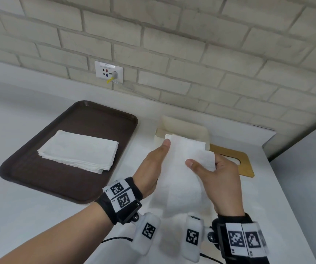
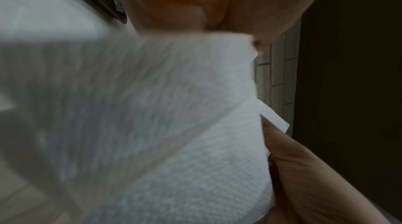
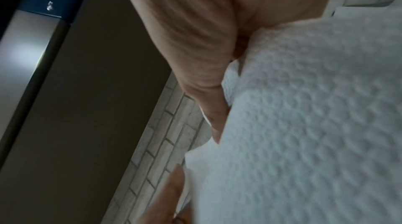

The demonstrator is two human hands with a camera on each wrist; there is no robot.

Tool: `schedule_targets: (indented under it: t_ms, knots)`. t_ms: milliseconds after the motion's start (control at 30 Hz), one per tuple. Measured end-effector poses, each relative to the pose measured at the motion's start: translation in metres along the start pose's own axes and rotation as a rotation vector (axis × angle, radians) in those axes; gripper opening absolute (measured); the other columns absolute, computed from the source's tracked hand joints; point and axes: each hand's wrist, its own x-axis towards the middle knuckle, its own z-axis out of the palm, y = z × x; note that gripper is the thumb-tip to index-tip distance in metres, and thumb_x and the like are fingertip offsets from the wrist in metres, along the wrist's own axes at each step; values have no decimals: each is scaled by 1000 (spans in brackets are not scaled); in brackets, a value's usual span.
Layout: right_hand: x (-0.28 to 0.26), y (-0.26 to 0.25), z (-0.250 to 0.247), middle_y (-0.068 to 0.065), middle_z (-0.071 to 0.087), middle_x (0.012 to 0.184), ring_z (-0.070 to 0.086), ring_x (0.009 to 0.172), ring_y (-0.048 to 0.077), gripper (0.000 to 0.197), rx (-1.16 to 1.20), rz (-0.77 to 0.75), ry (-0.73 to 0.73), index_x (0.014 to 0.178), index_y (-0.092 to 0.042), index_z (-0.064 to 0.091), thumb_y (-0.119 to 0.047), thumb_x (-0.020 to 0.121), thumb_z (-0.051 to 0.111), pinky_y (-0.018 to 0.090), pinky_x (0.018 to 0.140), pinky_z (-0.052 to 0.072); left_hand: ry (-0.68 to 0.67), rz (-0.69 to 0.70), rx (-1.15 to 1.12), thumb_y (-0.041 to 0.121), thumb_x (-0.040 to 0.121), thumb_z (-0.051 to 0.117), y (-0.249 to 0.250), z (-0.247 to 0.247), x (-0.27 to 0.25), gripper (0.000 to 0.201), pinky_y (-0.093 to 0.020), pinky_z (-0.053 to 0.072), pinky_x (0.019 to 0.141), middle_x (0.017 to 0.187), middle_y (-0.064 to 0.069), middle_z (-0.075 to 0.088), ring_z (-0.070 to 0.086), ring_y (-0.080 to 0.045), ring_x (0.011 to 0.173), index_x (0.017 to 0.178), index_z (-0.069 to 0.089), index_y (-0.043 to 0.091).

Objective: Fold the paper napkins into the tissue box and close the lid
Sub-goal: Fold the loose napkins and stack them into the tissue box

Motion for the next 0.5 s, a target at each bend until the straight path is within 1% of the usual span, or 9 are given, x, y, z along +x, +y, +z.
schedule_targets:
  t_ms: [67, 133, 200, 267, 333, 367, 433, 467, 500]
  knots:
    - [0, 1, 0, -22, 76, 87, 70, 82, -3, 13, -35, -30, 6, 90, -29, 78, -28, 80, 86, 16, 71, 50, -5, 16, -9, 44, 109, 44, -5, -1, 1, 46, -54, 46, 113, 131, -11, 72, 67, -31, 125, 134, 65, 10]
    - [1, 4, -1, -23, 75, 81, 68, 77, -2, 11, -79, -66, 20, 85, -30, 76, -31, 80, 86, 10, 64, 45, 17, 34, 13, 32, 111, 46, -10, -3, 5, 37, -60, 46, 111, 128, -15, 73, 68, -35, 121, 131, 66, 8]
    - [2, 6, -2, -24, 69, 70, 63, 68, -1, 12, -130, -107, 54, 78, -30, 74, -33, 81, 85, 9, 59, 40, 31, 47, 25, 27, 111, 45, -12, -3, 7, 34, -62, 47, 109, 126, -16, 73, 69, -37, 118, 130, 66, 7]
    - [2, 9, -4, -21, 58, 56, 52, 58, 4, 25, -178, -170, 100, 65, -30, 65, -32, 83, 83, 11, 55, 35, 36, 54, 31, 27, 112, 45, -13, -1, 7, 34, -62, 48, 109, 126, -15, 73, 69, -37, 119, 130, 66, 8]
    - [1, 9, -10, -10, 48, 49, 42, 54, 9, 39, -211, -197, 163, 56, -25, 55, -36, 83, 81, 15, 52, 32, 48, 55, 23, 28, 112, 45, -13, 0, 8, 34, -61, 48, 109, 126, -14, 73, 69, -35, 119, 129, 67, 9]
    - [1, 10, -16, -5, 47, 49, 41, 54, 11, 42, -229, -204, 202, 57, -17, 56, -39, 83, 80, 16, 51, 33, 55, 60, 23, 28, 112, 45, -12, 0, 8, 34, -61, 48, 110, 126, -13, 74, 69, -35, 119, 128, 68, 10]
    - [-1, 13, -30, 2, 58, 57, 49, 56, 16, 43, -238, -202, 252, 69, -6, 64, -43, 85, 79, 16, 56, 42, 80, 74, 36, 30, 112, 45, -10, -2, 8, 33, -61, 47, 110, 125, -11, 74, 69, -33, 119, 127, 69, 12]
    - [-3, 12, -38, 6, 66, 66, 58, 61, 19, 41, -207, -193, 262, 77, -7, 69, -47, 85, 78, 24, 64, 51, 91, 85, 44, 32, 111, 46, -9, -4, 9, 33, -61, 48, 109, 124, -10, 75, 70, -32, 118, 126, 69, 14]
    - [-8, 5, -43, 4, 73, 75, 66, 70, 23, 36, -141, -169, 278, 85, -11, 74, -47, 85, 78, 33, 70, 56, 97, 97, 49, 36, 110, 48, -7, -5, 9, 34, -61, 48, 109, 124, -9, 75, 70, -32, 118, 125, 70, 15]
